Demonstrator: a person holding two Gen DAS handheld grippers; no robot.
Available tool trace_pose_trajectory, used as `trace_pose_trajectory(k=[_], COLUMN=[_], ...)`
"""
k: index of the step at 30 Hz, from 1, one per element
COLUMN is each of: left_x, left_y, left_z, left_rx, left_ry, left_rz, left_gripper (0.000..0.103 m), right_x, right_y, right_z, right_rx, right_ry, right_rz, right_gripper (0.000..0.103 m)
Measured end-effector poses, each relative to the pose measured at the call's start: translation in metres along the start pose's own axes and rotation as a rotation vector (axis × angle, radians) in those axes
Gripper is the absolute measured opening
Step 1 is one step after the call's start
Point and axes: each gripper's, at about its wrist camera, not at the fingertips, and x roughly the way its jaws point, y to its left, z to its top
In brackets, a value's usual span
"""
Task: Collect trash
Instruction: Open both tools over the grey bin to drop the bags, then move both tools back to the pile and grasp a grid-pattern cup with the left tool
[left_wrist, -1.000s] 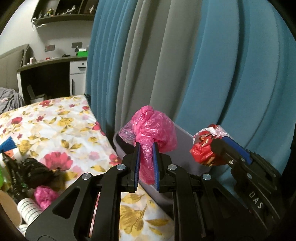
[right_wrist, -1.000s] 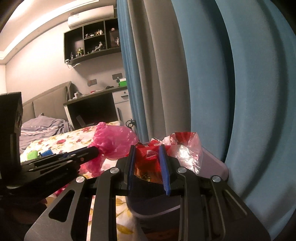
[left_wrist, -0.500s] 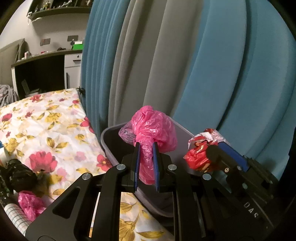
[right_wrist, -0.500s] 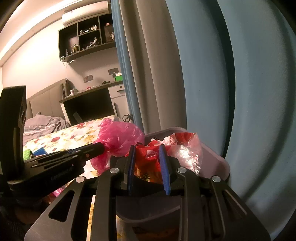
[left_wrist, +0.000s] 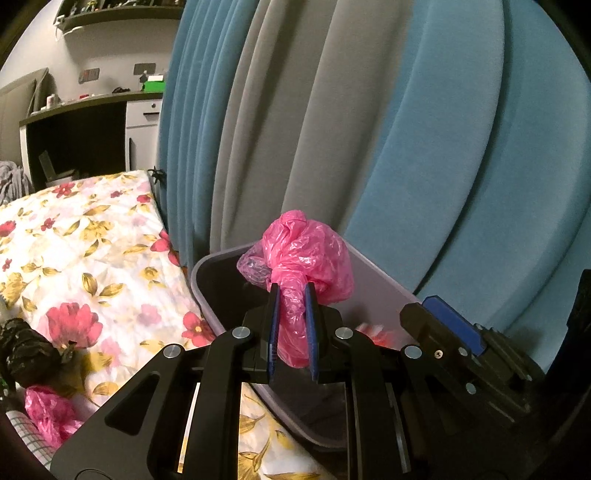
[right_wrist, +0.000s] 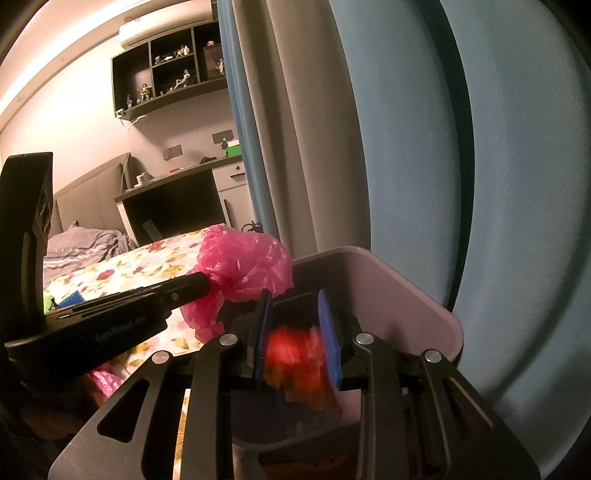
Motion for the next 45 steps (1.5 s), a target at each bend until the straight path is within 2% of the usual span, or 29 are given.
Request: trace_pose_trajectory(k=[2,4,5,6,7,8,9,13,16,19,25,31,38,41,45], left_x=[0.001,0.001,0.001,-0.003,-0.006,-0.011,-0.014,-0.03,-0.044,-0.06,-0.099,-0.15,-0.218,-0.243,-0.261], left_y=[0.0,0.001,0.002,0.005,0.007,0.01,0.011,0.016,0.016,0.022,0.038,0.062,0.097,0.116,0.137], left_z=[0.001,0.002,0.001,0.0,0.0,-0.001,-0.001,-0.004,-0.01,-0.017,-0.033,-0.057,-0.107,-0.13,-0.155], left_rx=[-0.008,-0.006,-0.008,-0.025,-0.037,-0.052,-0.061,-0.08,-0.061,-0.065,-0.084,-0.079,-0.072,-0.077,-0.11], left_ry=[-0.004,-0.005,-0.008,-0.024,-0.037,-0.056,-0.063,-0.087,-0.106,-0.118,-0.142,-0.163,-0.186,-0.186,-0.15], left_rz=[-0.001,0.003,0.011,0.018,0.019,0.034,0.046,0.076,0.117,0.145,0.2,0.25,0.353,0.42,0.434], left_gripper=[0.015,0.03,0.051,0.065,0.07,0.079,0.085,0.091,0.092,0.092,0.093,0.093,0.093,0.093,0.093], right_x=[0.001,0.0,-0.001,-0.003,-0.005,-0.007,-0.008,-0.018,-0.026,-0.031,-0.045,-0.058,-0.072,-0.076,-0.08], right_y=[-0.001,-0.002,-0.003,-0.004,-0.006,-0.007,-0.007,-0.004,0.002,0.009,0.028,0.058,0.106,0.125,0.148], right_z=[-0.001,-0.002,-0.002,-0.003,-0.004,-0.004,-0.004,-0.006,-0.008,-0.009,-0.014,-0.022,-0.042,-0.051,-0.064], right_rx=[0.004,0.008,0.012,0.017,0.022,0.026,0.03,0.033,0.018,0.013,-0.013,-0.033,-0.08,-0.097,-0.1], right_ry=[-0.002,-0.003,-0.004,-0.005,-0.007,-0.009,-0.012,-0.03,-0.05,-0.054,-0.058,-0.047,-0.027,-0.021,-0.001], right_rz=[-0.002,-0.009,-0.013,-0.017,-0.02,-0.023,-0.028,-0.038,-0.049,-0.052,-0.038,0.028,0.121,0.146,0.182], right_gripper=[0.027,0.027,0.027,0.028,0.028,0.03,0.035,0.059,0.068,0.072,0.074,0.074,0.074,0.074,0.074])
